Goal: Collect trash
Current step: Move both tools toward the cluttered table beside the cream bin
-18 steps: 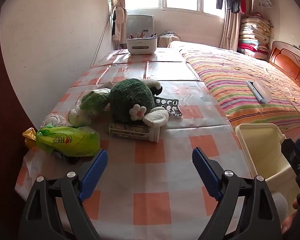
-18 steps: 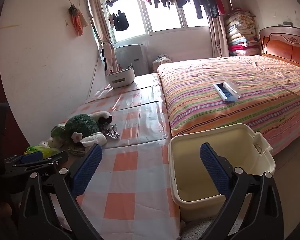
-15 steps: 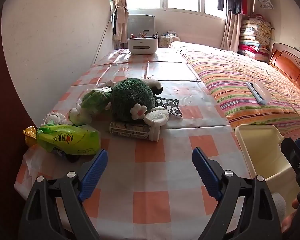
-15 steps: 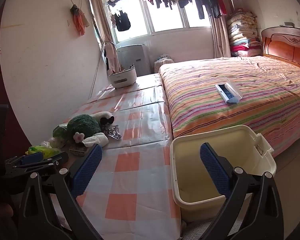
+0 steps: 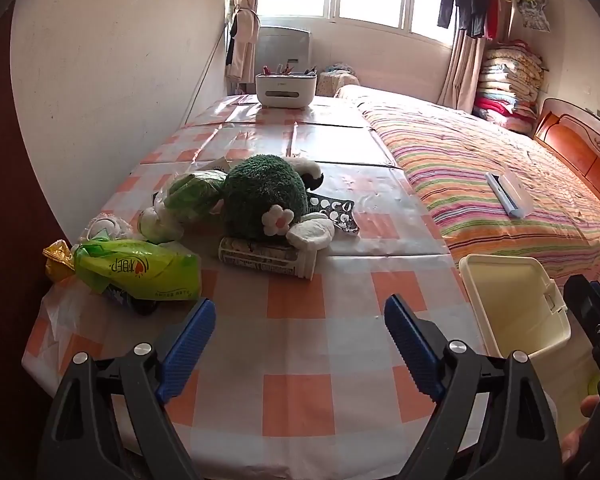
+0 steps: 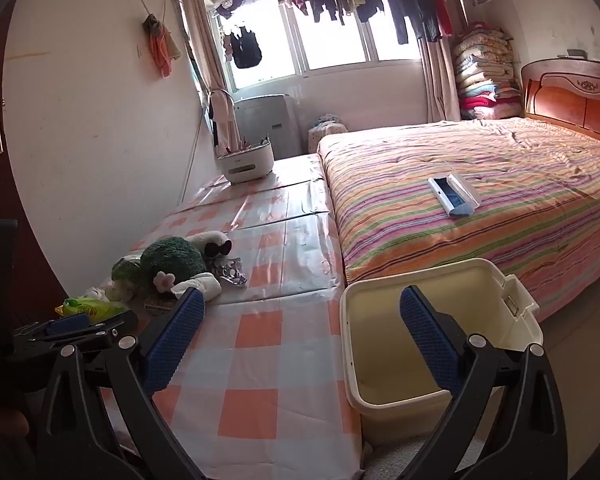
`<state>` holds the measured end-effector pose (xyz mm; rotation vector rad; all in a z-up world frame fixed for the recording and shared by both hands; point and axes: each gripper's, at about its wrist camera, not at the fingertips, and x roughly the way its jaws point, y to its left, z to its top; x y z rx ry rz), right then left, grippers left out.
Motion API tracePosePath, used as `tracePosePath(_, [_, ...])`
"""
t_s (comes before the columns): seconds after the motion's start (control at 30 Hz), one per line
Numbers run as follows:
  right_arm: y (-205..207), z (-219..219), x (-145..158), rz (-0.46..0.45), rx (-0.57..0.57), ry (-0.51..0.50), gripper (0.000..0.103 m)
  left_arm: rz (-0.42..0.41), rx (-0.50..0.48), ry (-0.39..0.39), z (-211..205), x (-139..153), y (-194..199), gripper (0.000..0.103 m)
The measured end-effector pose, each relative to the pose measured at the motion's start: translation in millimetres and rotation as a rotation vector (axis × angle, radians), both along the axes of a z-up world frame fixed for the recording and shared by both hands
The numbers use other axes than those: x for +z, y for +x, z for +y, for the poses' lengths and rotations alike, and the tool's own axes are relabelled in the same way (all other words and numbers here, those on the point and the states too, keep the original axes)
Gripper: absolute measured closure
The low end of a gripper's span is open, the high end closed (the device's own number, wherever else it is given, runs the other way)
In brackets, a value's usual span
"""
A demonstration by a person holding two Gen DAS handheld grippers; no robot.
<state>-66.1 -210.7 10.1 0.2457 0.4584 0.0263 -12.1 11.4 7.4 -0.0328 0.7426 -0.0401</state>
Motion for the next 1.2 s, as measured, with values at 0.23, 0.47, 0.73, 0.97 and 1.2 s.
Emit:
tracePosePath(0.23, [5.8, 2.5, -6.6, 0.035, 0.022, 0.027, 0.006, 0.021, 0.006, -0.022, 6.0, -2.4, -1.0, 0.019])
tracePosePath(0.47, [3.3, 4.4, -3.1, 0.021, 0.024, 0.021, 0.006, 0.034, 0.012, -0.040, 9.7, -3.7, -1.3, 0.019])
tracePosePath(0.73, [3.8, 3.5, -6.1, 0.037, 0.023, 0.035, 0.006, 0.046, -0.007, -0.026, 3.6, -5.8, -3.0, 0.019])
tracePosePath(0.97, [3.5, 2.9, -8.9, 0.046, 0.023, 0.040, 0.006, 0.047, -0.002, -0.032, 4.8, -7.0, -2.4, 0.019])
tracePosePath(1.2, [5.5, 0.7, -14.0, 0.064, 0.020, 0.055, 0.006, 0.063, 0.002, -0.041, 6.7, -10.8, -0.3, 0.019])
